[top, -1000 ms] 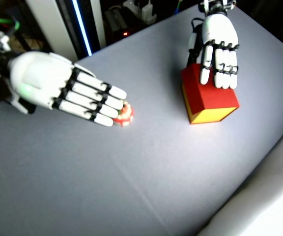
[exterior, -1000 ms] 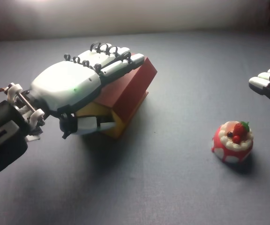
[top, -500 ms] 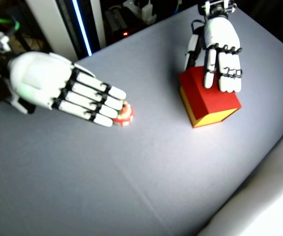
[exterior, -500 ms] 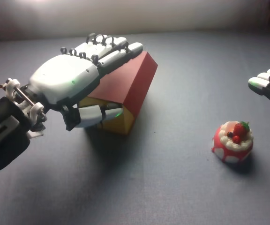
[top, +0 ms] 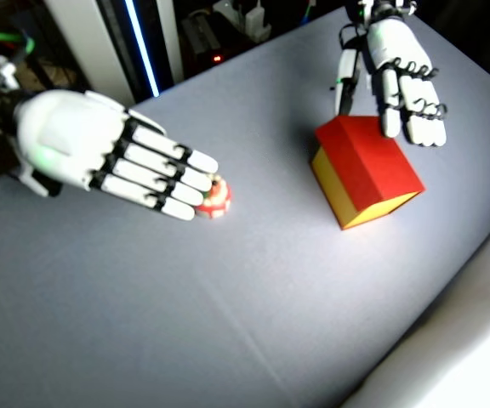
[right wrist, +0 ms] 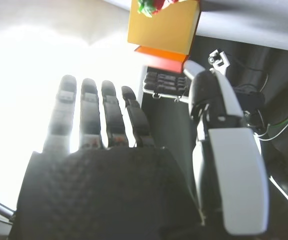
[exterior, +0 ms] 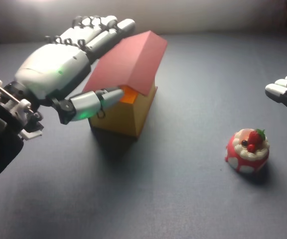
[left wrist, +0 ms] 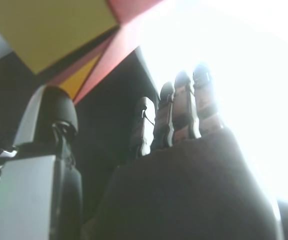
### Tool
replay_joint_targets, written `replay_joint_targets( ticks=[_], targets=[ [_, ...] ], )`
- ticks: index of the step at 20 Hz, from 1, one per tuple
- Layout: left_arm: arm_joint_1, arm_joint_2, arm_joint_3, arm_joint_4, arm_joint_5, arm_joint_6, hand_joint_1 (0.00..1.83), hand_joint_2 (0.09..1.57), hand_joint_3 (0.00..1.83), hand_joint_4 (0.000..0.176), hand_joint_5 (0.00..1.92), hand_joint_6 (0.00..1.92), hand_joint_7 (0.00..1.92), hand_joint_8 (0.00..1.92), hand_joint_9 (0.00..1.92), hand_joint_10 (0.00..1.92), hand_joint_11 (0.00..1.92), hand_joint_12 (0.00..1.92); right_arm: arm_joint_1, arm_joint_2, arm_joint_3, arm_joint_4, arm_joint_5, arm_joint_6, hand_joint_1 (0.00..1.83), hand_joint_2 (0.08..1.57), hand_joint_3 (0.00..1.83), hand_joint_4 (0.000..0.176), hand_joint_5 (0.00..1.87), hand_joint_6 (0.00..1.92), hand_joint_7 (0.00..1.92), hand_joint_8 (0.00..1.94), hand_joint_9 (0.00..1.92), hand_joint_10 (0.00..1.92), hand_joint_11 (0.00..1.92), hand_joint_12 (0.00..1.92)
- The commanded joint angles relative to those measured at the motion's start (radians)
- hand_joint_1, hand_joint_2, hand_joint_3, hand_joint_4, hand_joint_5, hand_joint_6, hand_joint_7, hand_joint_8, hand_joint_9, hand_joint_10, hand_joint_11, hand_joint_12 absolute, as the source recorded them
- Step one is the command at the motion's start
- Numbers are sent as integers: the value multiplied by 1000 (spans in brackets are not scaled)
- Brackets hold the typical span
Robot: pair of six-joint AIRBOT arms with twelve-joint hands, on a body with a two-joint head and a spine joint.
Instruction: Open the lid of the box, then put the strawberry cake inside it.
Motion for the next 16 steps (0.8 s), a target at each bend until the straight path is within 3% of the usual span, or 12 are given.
replay_joint_targets(
  ticks=[1, 3, 8, 10, 11, 12, 13, 16],
  targets=[
    [-3, 11, 3, -8, -153, -2, 611, 1323, 14, 172, 0, 0, 0, 0, 0, 0, 0, 0, 4, 1, 4, 5, 128, 3, 502, 1254, 0, 0, 0, 0, 0, 0, 0, 0, 0, 0],
    [5, 14, 3, -35, -178, -3, 468, 1337, 15, 176, 0, 0, 0, 0, 0, 0, 0, 0, 4, 1, 4, 6, 128, 3, 512, 1258, 1, 0, 0, 0, 0, 0, 0, 0, 0, 0],
    [17, 17, 20, -118, -227, -18, 338, 1373, 11, 176, 0, 0, 0, 0, 0, 0, 0, 0, 1, 0, 5, 9, 128, 3, 561, 1256, 0, 0, 0, 0, 0, 0, 0, 0, 0, 0],
    [25, 20, 26, -152, -247, -25, 300, 1375, 8, 167, 0, 0, 0, 0, 0, 0, 0, 0, 0, -1, 5, 9, 128, 3, 590, 1252, 0, 0, 0, 0, 0, 0, 0, 0, 0, 0],
    [30, 22, 27, -171, -258, -28, 257, 1388, 11, 172, 0, 0, 0, 0, 0, 0, 0, 0, 0, -1, 5, 10, 128, 3, 595, 1251, 0, 0, 0, 0, 0, 0, 0, 0, 0, 0],
    [35, 25, 28, -188, -269, -30, 248, 1390, 11, 173, 0, 0, 0, 0, 0, 0, 0, 0, 0, -1, 5, 10, 128, 3, 597, 1251, 0, 0, 0, 0, 0, 0, 0, 0, 0, 0],
    [45, 28, 30, -217, -282, -34, 219, 1400, 10, 154, 0, 0, 0, 0, 0, 0, 0, 0, -1, -1, 5, 10, 128, 3, 552, 1257, 1, 0, 0, 0, 0, 0, 0, 0, 0, 0],
    [62, 29, 47, -278, -294, -56, 319, 1407, 5, 165, 0, 0, 0, 0, 0, 0, 0, 0, -4, -2, 5, 13, 128, 3, 578, 1254, 0, 0, 0, 0, 0, 0, 0, 0, 0, 0]
  ],
)
